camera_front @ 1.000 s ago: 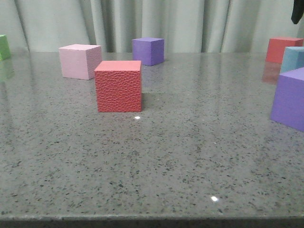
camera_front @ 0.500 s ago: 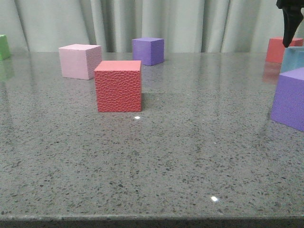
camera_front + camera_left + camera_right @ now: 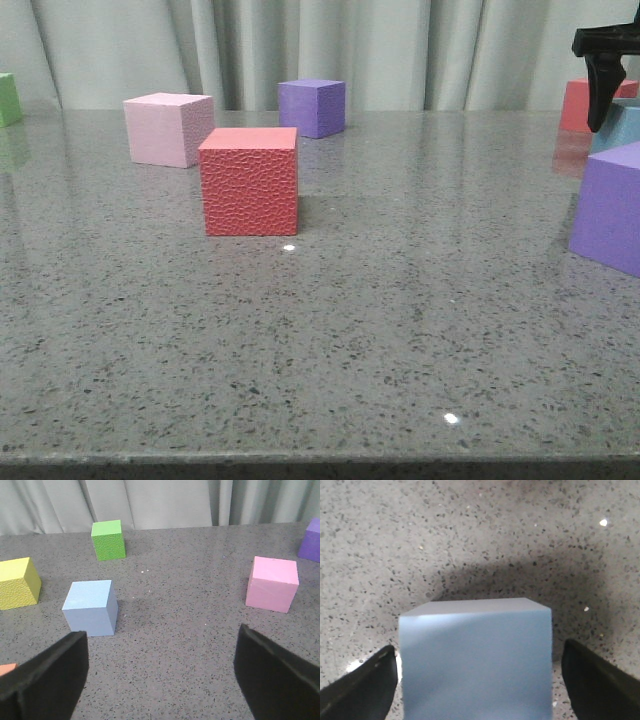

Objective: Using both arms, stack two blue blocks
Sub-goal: 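Lower the right gripper onto the light blue cube and close it, then lift the light blue cube with the right gripper toward the purple cube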

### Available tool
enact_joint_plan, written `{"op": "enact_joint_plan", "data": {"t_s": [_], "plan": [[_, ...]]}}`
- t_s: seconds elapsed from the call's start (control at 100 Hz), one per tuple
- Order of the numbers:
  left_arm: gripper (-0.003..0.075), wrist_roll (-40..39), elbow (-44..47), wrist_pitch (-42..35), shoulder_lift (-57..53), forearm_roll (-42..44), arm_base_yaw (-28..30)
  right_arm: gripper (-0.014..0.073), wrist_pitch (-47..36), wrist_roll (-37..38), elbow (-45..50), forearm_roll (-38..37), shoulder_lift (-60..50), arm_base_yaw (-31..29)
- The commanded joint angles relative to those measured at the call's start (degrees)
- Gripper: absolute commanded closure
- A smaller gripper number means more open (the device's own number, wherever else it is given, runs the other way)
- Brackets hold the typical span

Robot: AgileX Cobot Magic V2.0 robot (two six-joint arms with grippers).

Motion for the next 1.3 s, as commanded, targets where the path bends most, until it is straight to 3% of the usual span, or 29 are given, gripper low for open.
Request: {"op": "enact_joint_plan", "data": {"t_s": [0.0,0.19,0.38,0.5,0.67,0.91,1.29], "plan": [[0.0142,-0.4,-2.0,-4.0,0.2,-0.5,0.2,-0.0061,-2.1,-0.3,-2.1,-0.6,-2.9,-0.5],[0.0142,-0.4,-2.0,-4.0,0.2,-0.5,0.2,-0.0026,-1.8,-0.3,-2.1,-0.6,-2.0,-0.5],[0.0142,-0.4,-2.0,-4.0,0.2,-0.5,0.2,0.0181,-1.5,-0.3,-2.1,-0.6,-2.0,-0.5],[0.0142,-0.4,-2.0,-4.0,0.2,-0.5,0.2,0.0253,-1.5,-0.4,-2.1,-0.6,-2.0,-0.5],[0.0143,-0.4,-2.0,-4.0,0.2,-0.5,0.2,0.0274,-2.6,-0.3,-2.1,0.0,-2.0,-0.5],[0.0143,-0.4,-2.0,-4.0,0.2,-0.7,0.2,0.0274,3.0,-0.4,-4.3,0.7,-2.4,0.8],[0.0143,-0.4,-2.0,-3.6,0.2,-0.7,0.2,0.0274,6.8,6.9,-15.3,0.7,-2.4,13.3]]}}
